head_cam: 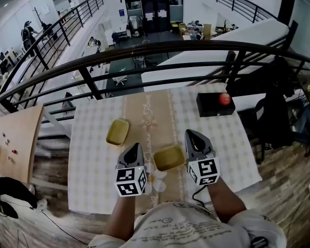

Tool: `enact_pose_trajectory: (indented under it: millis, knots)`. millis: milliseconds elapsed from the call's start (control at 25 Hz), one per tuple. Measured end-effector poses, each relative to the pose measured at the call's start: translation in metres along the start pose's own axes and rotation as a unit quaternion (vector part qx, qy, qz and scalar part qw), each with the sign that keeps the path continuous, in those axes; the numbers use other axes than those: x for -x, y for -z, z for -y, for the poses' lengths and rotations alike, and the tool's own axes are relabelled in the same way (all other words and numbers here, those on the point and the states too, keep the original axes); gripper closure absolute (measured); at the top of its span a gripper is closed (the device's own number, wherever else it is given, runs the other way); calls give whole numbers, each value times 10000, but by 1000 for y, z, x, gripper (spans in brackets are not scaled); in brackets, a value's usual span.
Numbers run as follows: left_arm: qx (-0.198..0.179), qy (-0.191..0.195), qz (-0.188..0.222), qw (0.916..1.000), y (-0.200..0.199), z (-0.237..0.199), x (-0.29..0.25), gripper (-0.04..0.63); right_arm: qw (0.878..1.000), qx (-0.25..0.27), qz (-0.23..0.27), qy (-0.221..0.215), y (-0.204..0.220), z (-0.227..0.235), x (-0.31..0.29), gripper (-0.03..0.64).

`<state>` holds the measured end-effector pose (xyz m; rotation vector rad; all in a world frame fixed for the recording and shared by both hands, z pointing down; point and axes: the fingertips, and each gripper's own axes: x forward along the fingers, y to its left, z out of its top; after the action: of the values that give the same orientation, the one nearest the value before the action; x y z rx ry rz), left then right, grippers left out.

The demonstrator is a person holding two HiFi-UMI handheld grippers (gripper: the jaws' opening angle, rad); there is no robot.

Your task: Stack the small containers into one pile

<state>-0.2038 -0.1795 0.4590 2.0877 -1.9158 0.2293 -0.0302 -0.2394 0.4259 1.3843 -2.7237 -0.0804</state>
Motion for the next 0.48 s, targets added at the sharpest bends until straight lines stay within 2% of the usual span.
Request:
enact_pose_trajectory:
  millis: [200, 480]
  knots:
    - [58, 42, -46, 10000, 4, -12, 4, 589, 9999, 64, -87, -17, 3, -12, -1, 615]
    - [-10, -88, 7, 10000, 13, -45, 3, 589, 9991, 29, -382, -155, 18, -36, -3, 615]
